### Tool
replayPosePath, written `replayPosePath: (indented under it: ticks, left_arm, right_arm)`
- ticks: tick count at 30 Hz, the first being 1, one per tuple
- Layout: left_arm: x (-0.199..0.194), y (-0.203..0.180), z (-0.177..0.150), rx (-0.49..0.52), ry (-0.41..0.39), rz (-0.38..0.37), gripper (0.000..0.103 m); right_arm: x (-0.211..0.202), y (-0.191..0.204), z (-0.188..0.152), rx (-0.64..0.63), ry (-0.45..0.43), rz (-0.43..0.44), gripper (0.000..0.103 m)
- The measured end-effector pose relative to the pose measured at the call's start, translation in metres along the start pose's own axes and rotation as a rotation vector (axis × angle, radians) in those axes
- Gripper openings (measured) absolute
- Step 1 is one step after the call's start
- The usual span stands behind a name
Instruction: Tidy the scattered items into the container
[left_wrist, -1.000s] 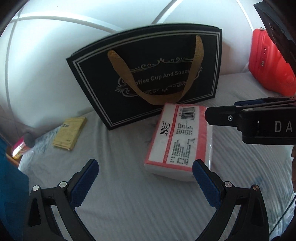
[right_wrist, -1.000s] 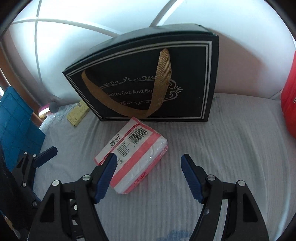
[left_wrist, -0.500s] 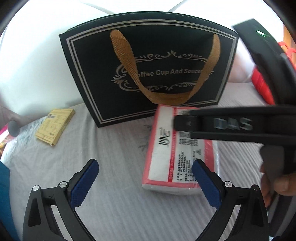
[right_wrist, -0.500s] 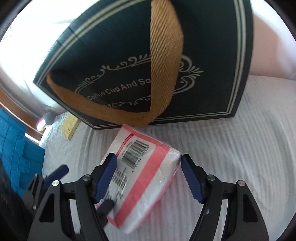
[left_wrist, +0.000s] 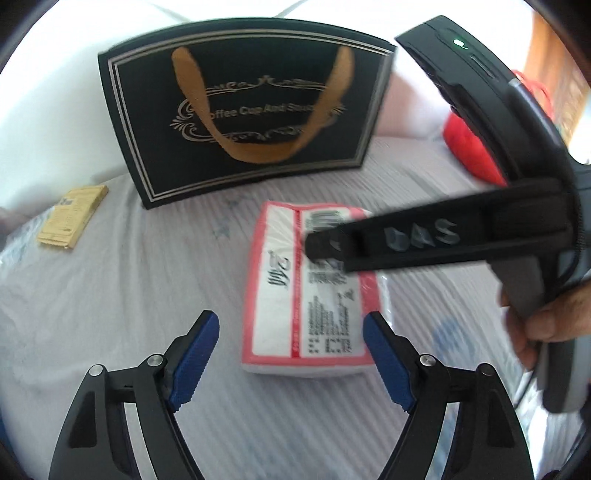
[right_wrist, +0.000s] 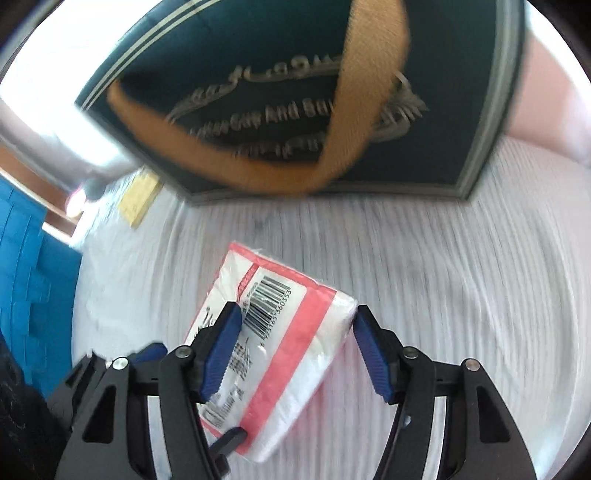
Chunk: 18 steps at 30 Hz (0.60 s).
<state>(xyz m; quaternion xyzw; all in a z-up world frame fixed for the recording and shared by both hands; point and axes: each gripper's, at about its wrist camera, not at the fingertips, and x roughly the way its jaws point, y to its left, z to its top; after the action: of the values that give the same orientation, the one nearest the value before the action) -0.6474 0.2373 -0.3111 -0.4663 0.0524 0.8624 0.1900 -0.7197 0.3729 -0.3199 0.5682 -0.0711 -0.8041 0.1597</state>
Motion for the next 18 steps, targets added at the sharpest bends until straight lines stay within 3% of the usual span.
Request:
replayPosePath:
  ticks: [4,8,12,16,18]
  left_arm:
    - [-0.023,-0.002,-0.020,-0.008,-0.005,0.007,0.081]
    - [-0.036,-0.004,-0.041,-0.019,-0.004,0.067,0.081]
    - [-0.036,-0.001,-0.053,-0.084,0.043,0.146,0.081]
    - [-0.022,0.005,-0.055,-0.118,0.098,0.174,0.081]
    - [-0.019,0.005,-0.053,-0.110,0.110,0.183,0.081]
  right_arm:
    - [-0.021,-0.002,-0.040,-0.043,0.030,0.013,0.062]
    - [-0.057,-0.011,-0.056,-0.118,-0.115,-0.032,0.062]
    - [-0.052,-0.039,-0.026,-0.076,-0.165,-0.083,0.062]
    - [-0.014,-0.044,0.004,-0.152,-0.110,-0.220,0.062]
    - [0.001,-0.041,0.011,-0.171,-0.064,-0.194,0.062]
